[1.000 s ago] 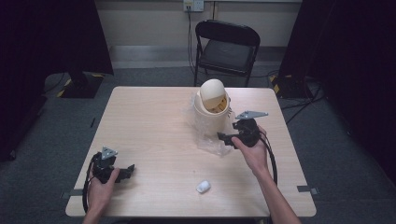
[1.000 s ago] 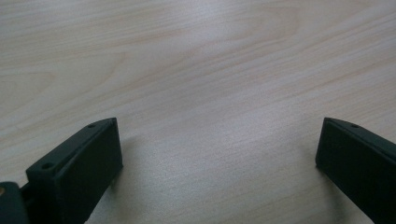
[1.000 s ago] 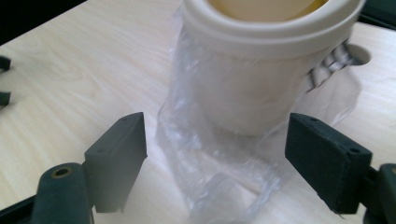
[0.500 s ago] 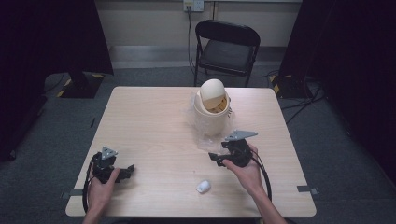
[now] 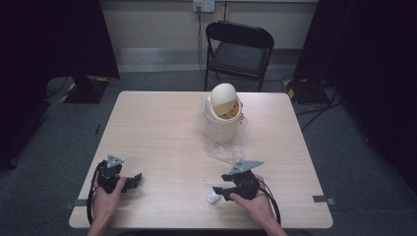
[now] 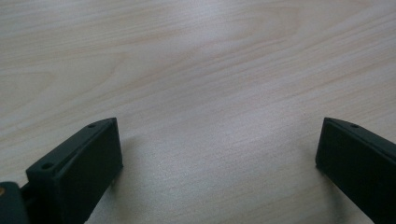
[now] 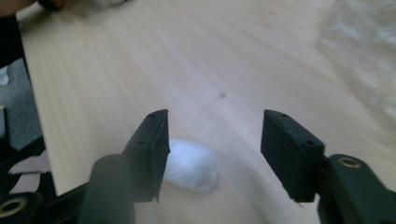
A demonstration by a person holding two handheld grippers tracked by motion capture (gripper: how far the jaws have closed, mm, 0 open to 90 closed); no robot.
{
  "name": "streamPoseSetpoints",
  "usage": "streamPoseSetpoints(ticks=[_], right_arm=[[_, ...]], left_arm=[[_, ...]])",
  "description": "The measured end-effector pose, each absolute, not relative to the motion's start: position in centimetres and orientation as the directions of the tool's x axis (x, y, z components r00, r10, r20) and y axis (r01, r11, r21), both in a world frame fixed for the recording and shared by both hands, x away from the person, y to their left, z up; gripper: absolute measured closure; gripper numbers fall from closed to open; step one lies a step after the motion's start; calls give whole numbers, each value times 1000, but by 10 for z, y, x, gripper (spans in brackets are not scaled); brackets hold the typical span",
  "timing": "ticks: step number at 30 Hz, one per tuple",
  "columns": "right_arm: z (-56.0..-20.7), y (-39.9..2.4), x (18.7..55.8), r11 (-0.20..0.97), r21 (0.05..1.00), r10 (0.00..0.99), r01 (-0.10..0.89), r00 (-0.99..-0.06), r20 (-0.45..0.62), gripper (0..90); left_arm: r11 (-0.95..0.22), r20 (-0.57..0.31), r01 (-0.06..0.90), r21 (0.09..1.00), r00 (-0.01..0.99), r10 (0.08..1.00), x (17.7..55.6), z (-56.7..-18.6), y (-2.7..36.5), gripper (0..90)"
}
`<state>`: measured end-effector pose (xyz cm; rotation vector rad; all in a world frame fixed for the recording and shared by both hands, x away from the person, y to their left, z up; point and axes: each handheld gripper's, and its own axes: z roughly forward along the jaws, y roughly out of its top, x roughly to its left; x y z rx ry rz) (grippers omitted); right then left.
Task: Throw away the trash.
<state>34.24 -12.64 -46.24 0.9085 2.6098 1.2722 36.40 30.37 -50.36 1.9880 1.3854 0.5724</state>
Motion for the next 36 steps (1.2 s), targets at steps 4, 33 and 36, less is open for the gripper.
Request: streamPoseSetpoints(ticks=[4, 33, 36], right_arm=[[-469, -122, 333, 507, 722, 529, 471, -831, 170, 490], [-488, -125, 337, 478, 691, 546, 542, -800, 249, 542], [-486, -128, 338, 461, 700, 557, 545, -792, 250, 543]], left_arm=[[-239, -8, 658, 714, 349, 937, 364, -504, 304, 0], [-239, -8, 658, 714, 349, 937, 364, -504, 304, 0], [-239, -8, 658, 714, 349, 937, 364, -504, 304, 0]])
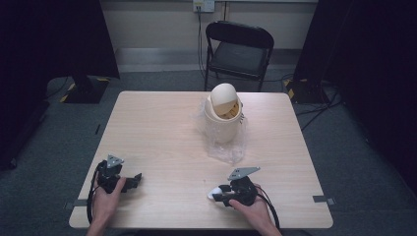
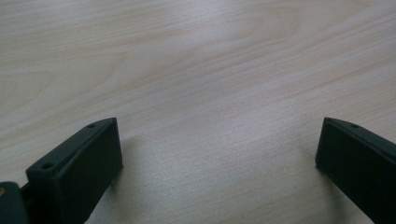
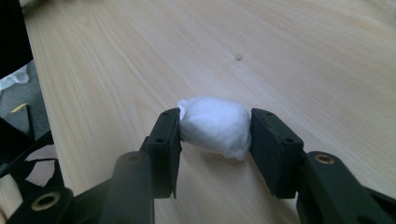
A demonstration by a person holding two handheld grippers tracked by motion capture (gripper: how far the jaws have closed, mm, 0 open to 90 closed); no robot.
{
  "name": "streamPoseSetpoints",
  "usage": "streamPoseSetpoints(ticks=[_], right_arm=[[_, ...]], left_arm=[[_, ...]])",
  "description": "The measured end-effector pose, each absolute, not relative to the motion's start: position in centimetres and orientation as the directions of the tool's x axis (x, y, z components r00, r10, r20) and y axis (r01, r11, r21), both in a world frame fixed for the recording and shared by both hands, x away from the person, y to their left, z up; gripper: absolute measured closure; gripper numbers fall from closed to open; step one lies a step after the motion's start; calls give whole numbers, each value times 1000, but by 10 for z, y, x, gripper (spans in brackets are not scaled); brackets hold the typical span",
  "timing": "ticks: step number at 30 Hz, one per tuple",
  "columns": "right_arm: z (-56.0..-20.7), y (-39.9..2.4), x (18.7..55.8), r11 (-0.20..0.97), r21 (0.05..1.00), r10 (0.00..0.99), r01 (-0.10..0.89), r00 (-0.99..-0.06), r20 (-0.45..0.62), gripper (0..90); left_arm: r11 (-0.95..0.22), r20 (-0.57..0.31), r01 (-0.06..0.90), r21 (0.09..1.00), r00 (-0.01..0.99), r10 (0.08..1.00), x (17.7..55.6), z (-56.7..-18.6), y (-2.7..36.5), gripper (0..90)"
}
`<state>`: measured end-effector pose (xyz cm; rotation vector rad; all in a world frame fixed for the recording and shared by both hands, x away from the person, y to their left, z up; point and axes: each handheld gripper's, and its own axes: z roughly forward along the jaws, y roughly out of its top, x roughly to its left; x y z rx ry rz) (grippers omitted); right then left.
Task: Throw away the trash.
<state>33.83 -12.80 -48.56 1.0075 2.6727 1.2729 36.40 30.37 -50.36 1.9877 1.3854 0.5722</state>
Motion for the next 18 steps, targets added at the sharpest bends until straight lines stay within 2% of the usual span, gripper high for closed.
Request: streamPoseSetpoints(ticks=[18], right_arm=[[-463, -136, 362, 384, 746, 626, 544, -747, 222, 549]], left_arm=[[-239, -8, 658, 714, 349, 937, 364, -504, 304, 0]])
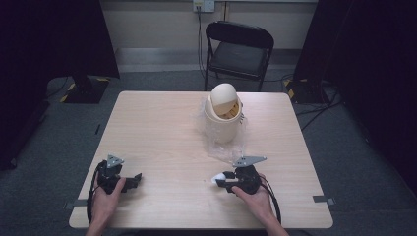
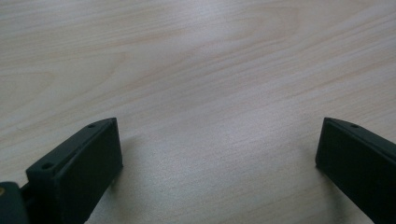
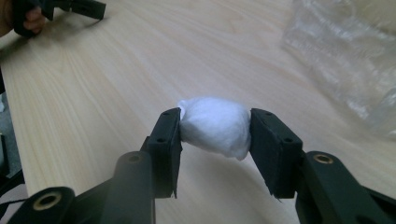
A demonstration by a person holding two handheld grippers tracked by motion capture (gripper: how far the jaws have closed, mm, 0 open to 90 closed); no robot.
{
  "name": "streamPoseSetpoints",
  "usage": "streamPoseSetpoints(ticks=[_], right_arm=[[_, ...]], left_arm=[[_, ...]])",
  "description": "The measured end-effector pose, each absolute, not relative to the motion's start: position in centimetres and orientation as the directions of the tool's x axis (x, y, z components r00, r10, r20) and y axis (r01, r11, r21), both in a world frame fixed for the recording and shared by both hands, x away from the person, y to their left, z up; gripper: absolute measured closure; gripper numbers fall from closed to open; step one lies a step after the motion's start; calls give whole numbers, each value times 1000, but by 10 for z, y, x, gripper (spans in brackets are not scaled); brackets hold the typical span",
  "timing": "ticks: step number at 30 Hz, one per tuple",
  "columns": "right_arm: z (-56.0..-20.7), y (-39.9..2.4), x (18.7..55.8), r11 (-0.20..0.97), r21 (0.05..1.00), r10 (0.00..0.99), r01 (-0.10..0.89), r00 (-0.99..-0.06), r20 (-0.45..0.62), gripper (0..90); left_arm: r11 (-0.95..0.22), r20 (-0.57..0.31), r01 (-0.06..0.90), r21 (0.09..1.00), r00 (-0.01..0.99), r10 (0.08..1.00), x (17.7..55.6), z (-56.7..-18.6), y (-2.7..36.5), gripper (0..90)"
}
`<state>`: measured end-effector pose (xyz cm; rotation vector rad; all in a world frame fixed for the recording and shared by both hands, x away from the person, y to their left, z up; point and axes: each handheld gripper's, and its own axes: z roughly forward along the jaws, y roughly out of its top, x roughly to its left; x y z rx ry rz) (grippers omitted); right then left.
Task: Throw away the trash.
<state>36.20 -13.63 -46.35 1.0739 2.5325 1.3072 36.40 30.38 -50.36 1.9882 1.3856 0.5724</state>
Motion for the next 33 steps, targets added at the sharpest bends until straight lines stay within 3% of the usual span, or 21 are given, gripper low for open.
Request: streamPoseSetpoints(ticks=[33], right_arm=[[-410, -152, 413, 334, 806, 683, 488, -715, 150, 555]], left_arm=[[-239, -8, 658, 714, 350, 937, 364, -504, 304, 0]])
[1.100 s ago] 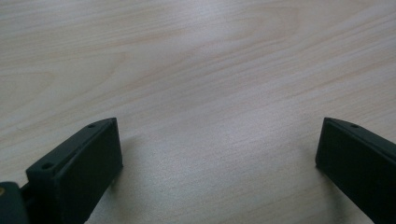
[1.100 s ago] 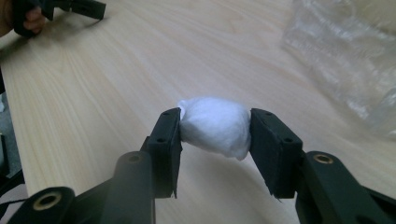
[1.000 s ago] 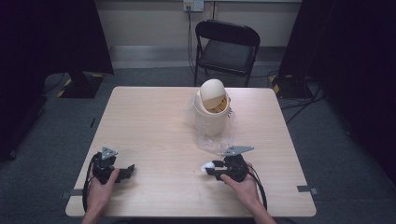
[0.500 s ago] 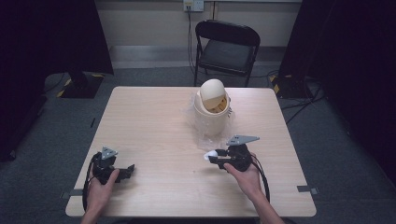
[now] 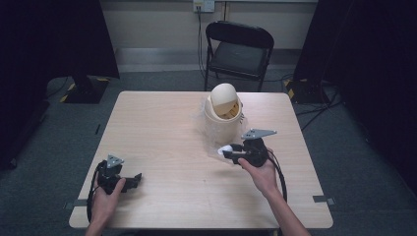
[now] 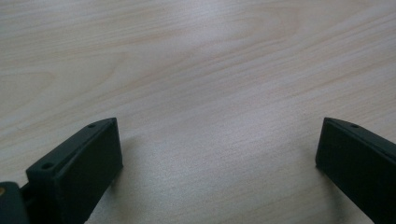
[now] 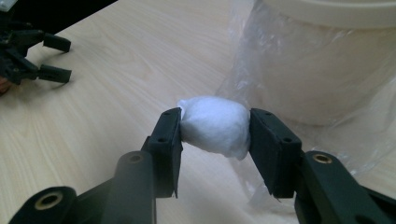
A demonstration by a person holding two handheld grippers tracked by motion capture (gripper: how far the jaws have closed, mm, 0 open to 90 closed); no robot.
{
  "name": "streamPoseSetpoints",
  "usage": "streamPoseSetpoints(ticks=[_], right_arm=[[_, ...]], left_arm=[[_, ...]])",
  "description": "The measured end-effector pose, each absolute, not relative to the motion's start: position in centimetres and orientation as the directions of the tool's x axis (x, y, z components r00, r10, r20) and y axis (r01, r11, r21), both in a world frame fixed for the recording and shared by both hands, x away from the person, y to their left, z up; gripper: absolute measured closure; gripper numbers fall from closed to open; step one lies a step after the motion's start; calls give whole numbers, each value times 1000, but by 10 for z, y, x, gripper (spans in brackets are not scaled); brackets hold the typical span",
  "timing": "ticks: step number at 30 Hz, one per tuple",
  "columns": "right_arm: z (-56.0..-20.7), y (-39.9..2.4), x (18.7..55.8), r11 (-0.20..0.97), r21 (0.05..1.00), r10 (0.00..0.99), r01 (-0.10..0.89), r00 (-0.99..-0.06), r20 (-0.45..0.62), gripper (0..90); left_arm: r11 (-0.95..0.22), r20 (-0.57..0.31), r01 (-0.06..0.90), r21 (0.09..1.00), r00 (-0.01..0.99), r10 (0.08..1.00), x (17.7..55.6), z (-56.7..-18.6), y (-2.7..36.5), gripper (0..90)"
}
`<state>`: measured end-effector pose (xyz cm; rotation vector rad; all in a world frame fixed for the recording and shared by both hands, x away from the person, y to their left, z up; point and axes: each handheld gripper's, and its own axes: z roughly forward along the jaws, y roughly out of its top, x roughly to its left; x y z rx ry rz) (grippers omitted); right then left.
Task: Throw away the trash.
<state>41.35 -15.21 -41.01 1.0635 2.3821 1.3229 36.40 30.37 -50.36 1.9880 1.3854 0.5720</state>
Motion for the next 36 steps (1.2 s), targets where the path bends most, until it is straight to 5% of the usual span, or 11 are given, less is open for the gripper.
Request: streamPoseSetpoints(ticks=[36], right_arm=[[-368, -151, 510, 267, 828, 762, 493, -634, 132, 557]], left_arm=[[-239, -8, 658, 714, 349, 937, 364, -504, 304, 0]])
